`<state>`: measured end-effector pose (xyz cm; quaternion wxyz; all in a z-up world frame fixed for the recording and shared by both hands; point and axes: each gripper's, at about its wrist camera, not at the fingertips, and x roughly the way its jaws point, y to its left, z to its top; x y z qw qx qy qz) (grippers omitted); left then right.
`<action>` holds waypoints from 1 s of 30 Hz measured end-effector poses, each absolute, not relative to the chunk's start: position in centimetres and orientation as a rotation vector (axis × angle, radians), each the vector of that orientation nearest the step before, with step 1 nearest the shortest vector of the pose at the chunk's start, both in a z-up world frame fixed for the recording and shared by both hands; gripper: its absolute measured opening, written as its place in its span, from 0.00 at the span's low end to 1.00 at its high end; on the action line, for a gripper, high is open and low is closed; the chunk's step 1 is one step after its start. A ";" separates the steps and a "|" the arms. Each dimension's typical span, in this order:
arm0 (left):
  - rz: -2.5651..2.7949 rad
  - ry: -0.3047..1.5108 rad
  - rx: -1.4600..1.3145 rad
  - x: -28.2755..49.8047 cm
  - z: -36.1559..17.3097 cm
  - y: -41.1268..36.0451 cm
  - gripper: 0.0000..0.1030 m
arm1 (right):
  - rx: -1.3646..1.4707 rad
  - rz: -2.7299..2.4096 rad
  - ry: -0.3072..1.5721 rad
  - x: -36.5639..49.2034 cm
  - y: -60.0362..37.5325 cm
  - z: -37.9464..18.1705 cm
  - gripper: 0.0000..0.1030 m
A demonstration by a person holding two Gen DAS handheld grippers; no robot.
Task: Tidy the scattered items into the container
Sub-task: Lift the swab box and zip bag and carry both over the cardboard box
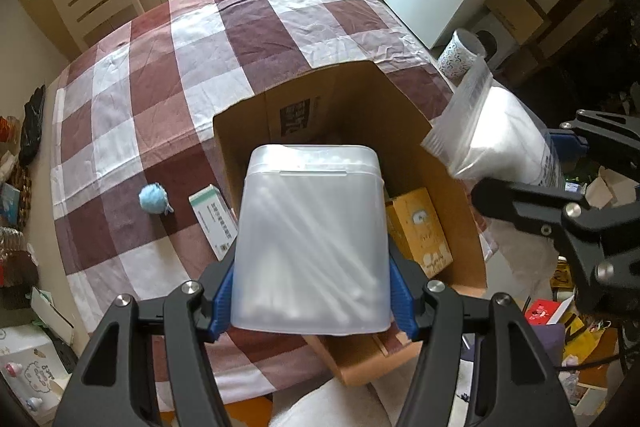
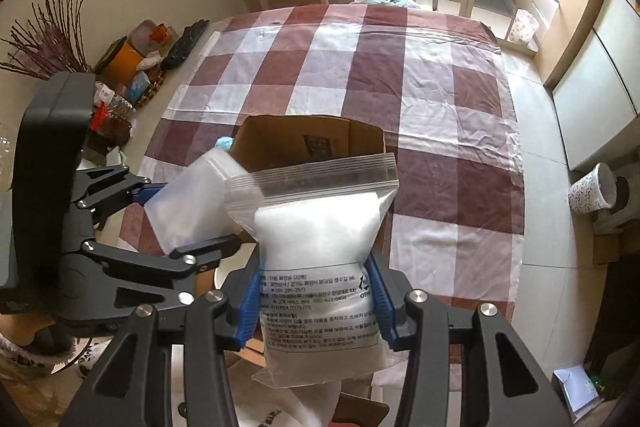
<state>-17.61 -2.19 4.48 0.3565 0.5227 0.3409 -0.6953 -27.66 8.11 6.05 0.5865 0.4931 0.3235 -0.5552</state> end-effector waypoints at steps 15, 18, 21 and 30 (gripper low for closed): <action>-1.799 0.909 1.391 -18.7 3.1 -4.0 0.62 | 1.192 -1.253 0.769 -27.9 5.0 4.3 0.47; -1.800 0.917 1.398 -18.8 2.8 -4.3 0.62 | 1.204 -1.248 0.774 -27.9 4.7 3.8 0.47; -1.798 0.924 1.406 -18.9 2.6 -4.5 0.62 | 1.214 -1.239 0.775 -27.8 4.4 3.4 0.47; -1.793 0.942 1.421 -18.7 2.1 -4.7 0.62 | 1.212 -1.234 0.785 -27.5 3.7 3.0 0.47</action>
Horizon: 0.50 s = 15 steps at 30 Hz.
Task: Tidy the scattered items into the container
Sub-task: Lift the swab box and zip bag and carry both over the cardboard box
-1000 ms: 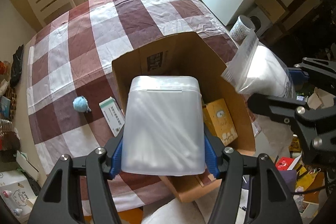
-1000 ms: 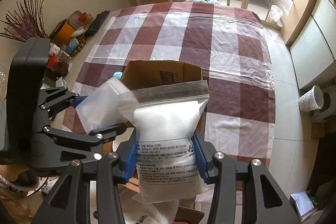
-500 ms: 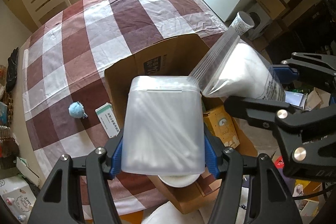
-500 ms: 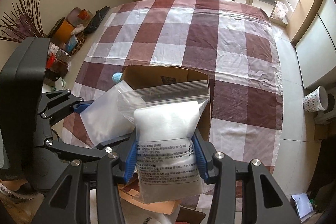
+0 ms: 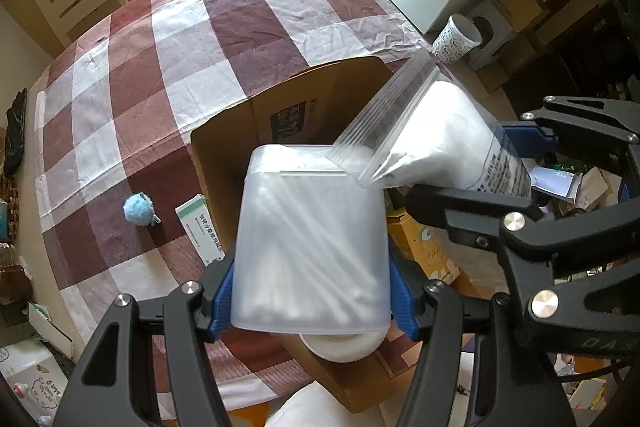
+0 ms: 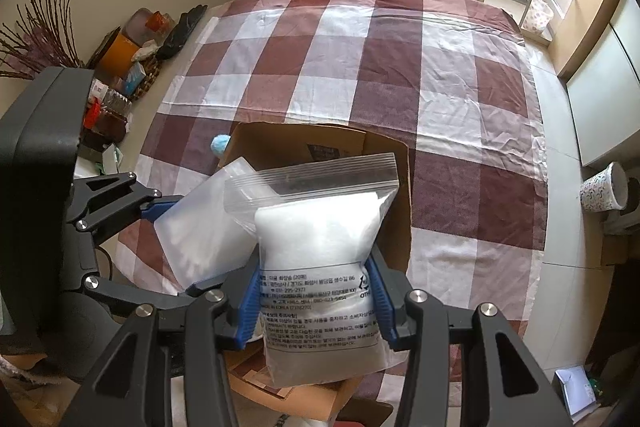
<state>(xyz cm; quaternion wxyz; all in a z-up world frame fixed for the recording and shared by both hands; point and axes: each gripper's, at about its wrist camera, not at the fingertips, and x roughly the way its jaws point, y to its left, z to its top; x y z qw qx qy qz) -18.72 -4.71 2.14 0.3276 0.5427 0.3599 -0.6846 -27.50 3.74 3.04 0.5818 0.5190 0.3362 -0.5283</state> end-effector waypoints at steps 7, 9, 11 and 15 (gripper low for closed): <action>-1.783 0.952 1.436 -18.6 1.6 -5.0 0.62 | 1.219 -1.221 0.792 -27.4 3.5 2.6 0.47; -1.785 0.951 1.438 -18.6 1.6 -5.0 0.62 | 1.221 -1.218 0.794 -27.4 3.5 2.5 0.47; -1.787 0.949 1.440 -18.7 1.6 -5.0 0.62 | 1.226 -1.215 0.796 -27.4 3.4 2.3 0.47; -1.788 0.955 1.442 -18.8 1.4 -5.2 0.62 | 1.228 -1.213 0.800 -27.4 3.2 2.2 0.47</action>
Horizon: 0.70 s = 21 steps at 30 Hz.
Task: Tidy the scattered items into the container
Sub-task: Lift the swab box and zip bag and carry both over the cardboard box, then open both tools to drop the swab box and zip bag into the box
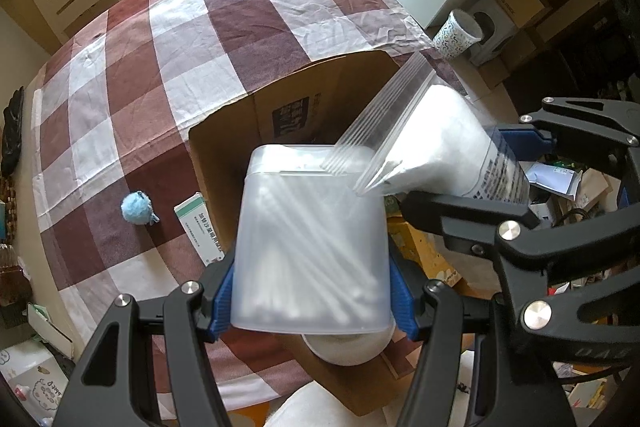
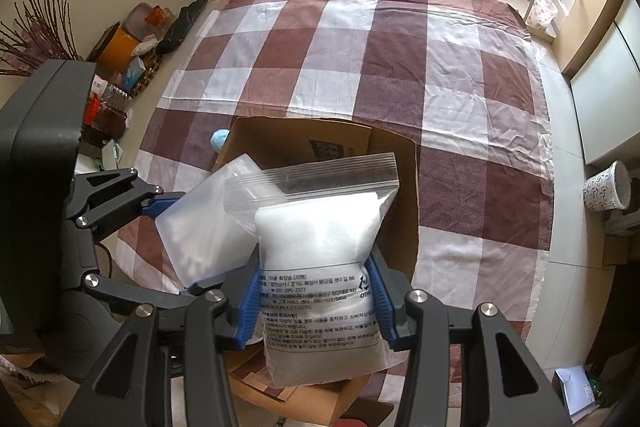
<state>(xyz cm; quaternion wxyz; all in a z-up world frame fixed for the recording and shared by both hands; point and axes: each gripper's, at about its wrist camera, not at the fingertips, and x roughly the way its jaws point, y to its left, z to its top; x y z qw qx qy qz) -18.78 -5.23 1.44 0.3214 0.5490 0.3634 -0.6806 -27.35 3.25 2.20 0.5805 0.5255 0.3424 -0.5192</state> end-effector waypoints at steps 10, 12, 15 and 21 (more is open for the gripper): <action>-1.779 0.954 1.469 -19.3 0.9 -5.6 0.62 | 1.228 -1.209 0.805 -27.5 3.0 1.9 0.47; -1.779 0.954 1.475 -19.4 0.8 -5.6 0.62 | 1.226 -1.207 0.808 -27.6 2.8 1.8 0.47; -1.778 0.954 1.483 -19.5 0.7 -5.6 0.62 | 1.220 -1.208 0.818 -27.6 2.6 1.7 0.47; -1.772 0.968 1.495 -19.6 0.5 -5.8 0.62 | 1.210 -1.200 0.853 -27.4 2.3 1.4 0.48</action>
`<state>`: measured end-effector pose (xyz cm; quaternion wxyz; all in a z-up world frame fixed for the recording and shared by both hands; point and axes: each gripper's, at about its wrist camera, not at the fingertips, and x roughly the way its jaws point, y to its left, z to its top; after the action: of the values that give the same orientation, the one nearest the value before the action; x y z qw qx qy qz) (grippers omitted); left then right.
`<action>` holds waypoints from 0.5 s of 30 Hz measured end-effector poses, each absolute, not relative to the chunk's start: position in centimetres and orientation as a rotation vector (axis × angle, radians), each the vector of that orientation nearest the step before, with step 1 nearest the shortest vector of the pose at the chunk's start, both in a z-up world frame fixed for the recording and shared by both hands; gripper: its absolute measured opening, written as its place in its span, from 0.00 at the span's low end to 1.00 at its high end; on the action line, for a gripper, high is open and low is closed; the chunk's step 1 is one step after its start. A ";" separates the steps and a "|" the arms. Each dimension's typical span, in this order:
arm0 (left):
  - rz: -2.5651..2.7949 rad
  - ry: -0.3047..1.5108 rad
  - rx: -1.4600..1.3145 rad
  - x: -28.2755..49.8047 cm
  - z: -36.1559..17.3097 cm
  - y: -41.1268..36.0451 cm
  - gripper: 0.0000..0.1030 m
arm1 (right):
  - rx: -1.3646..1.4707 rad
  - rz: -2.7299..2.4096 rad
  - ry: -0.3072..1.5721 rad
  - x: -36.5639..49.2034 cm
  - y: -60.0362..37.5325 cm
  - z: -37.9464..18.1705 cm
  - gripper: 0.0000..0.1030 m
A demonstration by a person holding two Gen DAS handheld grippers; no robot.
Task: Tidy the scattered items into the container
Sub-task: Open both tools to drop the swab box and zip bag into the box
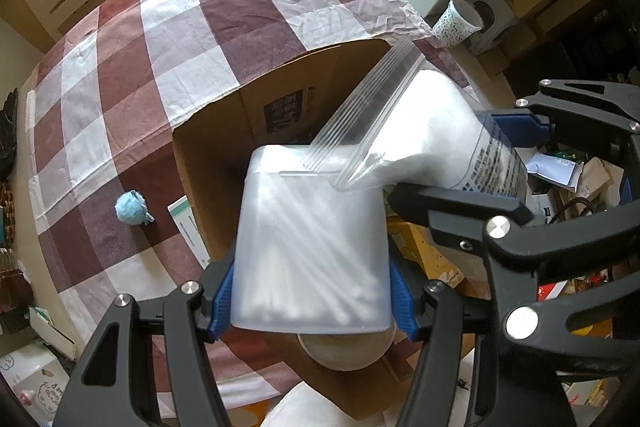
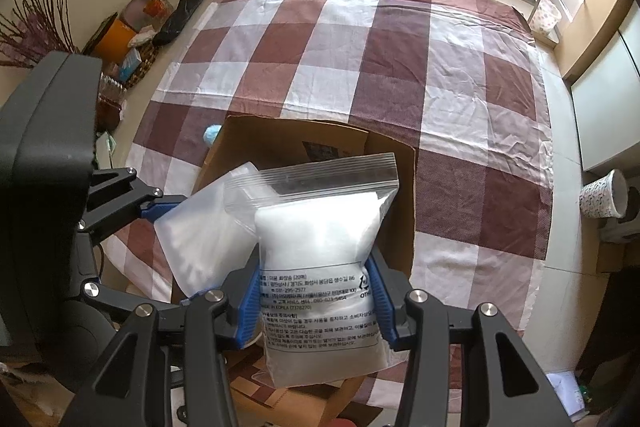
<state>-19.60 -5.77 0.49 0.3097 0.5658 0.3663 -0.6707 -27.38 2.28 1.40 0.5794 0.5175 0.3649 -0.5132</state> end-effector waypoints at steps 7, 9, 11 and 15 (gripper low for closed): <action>-1.763 0.916 1.504 -19.1 1.5 -5.7 0.78 | 1.209 -1.202 0.895 -27.3 2.2 1.7 0.59; -1.755 0.917 1.497 -18.5 1.8 -5.7 0.78 | 1.201 -1.205 0.883 -27.3 2.4 2.3 0.68; -1.746 0.921 1.490 -17.8 2.1 -5.6 0.79 | 1.193 -1.211 0.869 -27.3 2.5 2.8 0.69; -1.717 0.938 1.468 -15.8 2.4 -5.5 0.79 | 1.197 -1.238 0.850 -27.6 2.9 3.6 0.69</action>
<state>-15.79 -5.53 2.38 0.3407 0.5642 0.3606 -0.6599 -27.59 2.86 3.62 0.5732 0.5107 0.3627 -0.5283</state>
